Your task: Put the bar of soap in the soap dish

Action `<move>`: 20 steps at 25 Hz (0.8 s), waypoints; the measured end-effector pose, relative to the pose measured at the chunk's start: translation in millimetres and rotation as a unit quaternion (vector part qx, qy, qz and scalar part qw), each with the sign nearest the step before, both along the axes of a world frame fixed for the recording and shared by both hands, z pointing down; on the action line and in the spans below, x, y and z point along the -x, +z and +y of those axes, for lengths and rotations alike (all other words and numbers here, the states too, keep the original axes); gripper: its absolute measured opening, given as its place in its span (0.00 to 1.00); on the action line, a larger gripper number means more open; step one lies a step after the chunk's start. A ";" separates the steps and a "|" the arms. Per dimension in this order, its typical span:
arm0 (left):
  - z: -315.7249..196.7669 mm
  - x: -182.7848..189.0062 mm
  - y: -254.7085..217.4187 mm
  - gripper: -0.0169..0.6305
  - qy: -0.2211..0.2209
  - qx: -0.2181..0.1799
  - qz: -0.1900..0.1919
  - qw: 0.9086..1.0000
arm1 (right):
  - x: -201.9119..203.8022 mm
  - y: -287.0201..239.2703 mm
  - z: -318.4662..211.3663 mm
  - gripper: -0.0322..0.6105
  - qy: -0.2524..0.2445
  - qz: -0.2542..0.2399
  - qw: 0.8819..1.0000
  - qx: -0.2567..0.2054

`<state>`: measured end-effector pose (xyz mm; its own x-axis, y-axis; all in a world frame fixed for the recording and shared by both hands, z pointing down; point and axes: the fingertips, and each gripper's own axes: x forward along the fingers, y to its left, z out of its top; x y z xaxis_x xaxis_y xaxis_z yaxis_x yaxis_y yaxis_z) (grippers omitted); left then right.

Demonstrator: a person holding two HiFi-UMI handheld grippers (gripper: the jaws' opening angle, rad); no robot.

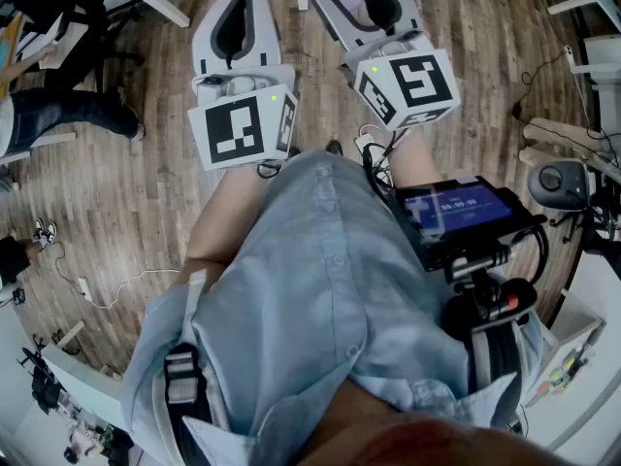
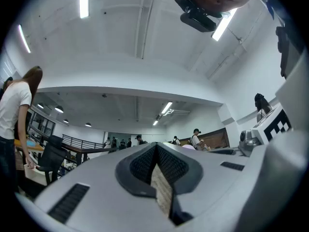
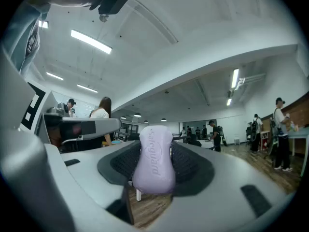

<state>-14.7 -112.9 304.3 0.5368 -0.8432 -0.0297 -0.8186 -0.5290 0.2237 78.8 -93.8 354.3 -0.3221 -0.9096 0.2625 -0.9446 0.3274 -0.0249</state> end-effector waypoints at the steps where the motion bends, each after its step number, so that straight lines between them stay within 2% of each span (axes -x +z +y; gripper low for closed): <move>1: 0.4 -0.2 0.0 0.04 0.000 -0.001 0.000 1.000 | 0.0 0.1 0.3 0.38 0.000 0.000 1.000 0.000; 20: 4.2 -1.2 0.6 0.04 0.003 -0.003 -0.007 1.000 | -0.5 -0.6 4.8 0.38 0.001 -0.014 1.000 -0.005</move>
<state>-13.5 -108.7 305.0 0.5431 -0.8392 -0.0265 -0.8181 -0.5360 0.2084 79.3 -89.0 353.7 -0.3276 -0.9125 0.2449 -0.9442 0.3258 -0.0491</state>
